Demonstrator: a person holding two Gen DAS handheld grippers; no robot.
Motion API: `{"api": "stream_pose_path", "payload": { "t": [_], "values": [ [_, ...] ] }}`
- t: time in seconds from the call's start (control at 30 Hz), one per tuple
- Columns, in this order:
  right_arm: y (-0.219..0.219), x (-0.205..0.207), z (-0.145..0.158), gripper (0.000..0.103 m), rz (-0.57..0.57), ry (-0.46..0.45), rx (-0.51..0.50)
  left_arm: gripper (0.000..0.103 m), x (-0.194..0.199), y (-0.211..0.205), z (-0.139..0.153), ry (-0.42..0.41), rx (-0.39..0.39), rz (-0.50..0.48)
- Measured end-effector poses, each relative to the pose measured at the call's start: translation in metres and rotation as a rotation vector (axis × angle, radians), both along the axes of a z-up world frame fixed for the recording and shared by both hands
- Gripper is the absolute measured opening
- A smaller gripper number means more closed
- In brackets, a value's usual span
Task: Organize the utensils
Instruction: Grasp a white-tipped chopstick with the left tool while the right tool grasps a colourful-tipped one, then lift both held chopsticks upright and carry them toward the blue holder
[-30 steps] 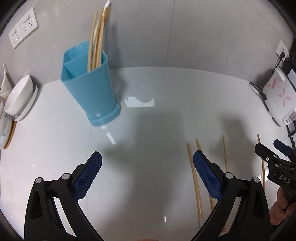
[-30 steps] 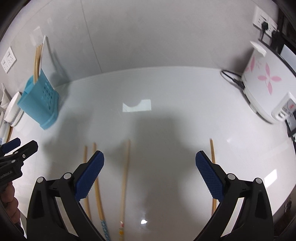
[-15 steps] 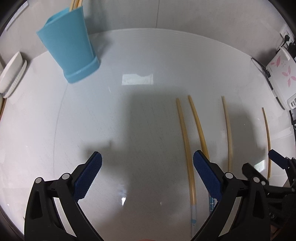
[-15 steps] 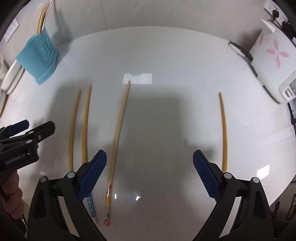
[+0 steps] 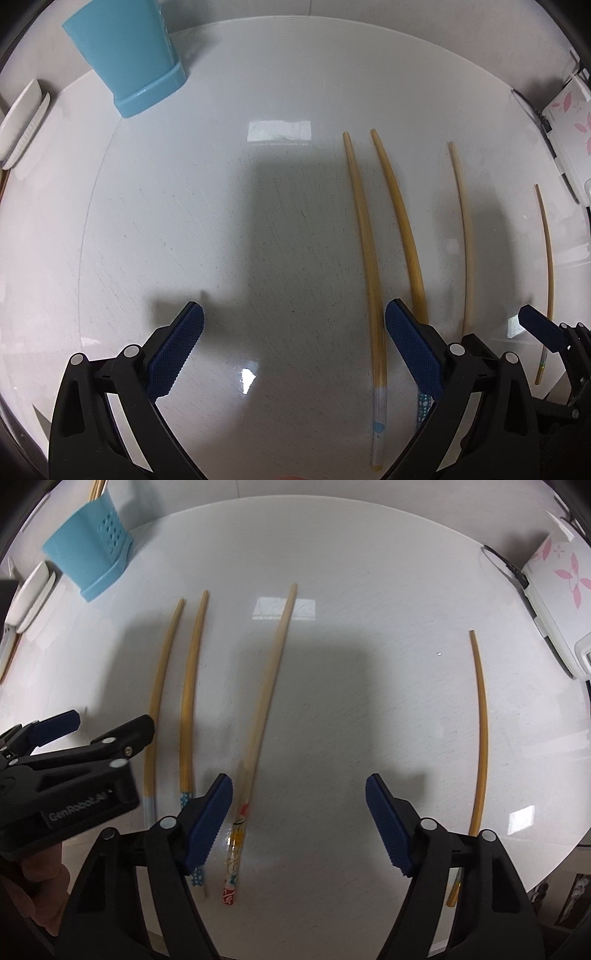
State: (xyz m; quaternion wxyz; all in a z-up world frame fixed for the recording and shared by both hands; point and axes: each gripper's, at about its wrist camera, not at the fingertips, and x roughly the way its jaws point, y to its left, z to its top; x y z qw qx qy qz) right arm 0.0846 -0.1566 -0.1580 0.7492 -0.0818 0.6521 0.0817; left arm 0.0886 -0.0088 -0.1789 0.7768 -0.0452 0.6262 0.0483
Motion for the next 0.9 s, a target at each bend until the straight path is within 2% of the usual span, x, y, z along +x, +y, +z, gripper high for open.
{"api": "stream_pose_path", "payload": {
  "t": [0.2, 0.33, 0.43, 0.5, 0.57, 0.63, 0.9],
  "values": [
    [0.003, 0.001, -0.003, 0.054, -0.002, 0.022, 0.005, 0.095, 0.006, -0.005, -0.004, 0.019, 0.036, -0.002],
    [0.007, 0.001, -0.002, 0.043, -0.003, 0.034, 0.011, 0.080, 0.008, -0.005, -0.001, 0.046, 0.029, 0.001],
    [0.008, 0.003, -0.001, 0.029, -0.010, 0.048, 0.009, 0.062, 0.010, -0.003, 0.003, 0.056, 0.027, 0.001],
    [0.008, 0.004, -0.001, 0.009, -0.020, 0.059, 0.007, 0.047, 0.011, -0.001, 0.006, 0.056, 0.027, -0.001],
    [0.007, 0.006, -0.002, 0.007, -0.036, 0.063, 0.003, 0.013, 0.012, 0.001, 0.009, 0.047, 0.037, -0.011],
    [0.007, 0.007, -0.002, 0.006, -0.042, 0.049, -0.007, 0.007, 0.012, 0.002, 0.009, 0.050, 0.032, -0.015],
    [0.003, 0.012, -0.001, 0.006, -0.069, 0.032, 0.001, 0.006, 0.012, 0.011, 0.013, 0.024, 0.027, -0.026]
  ]
}}
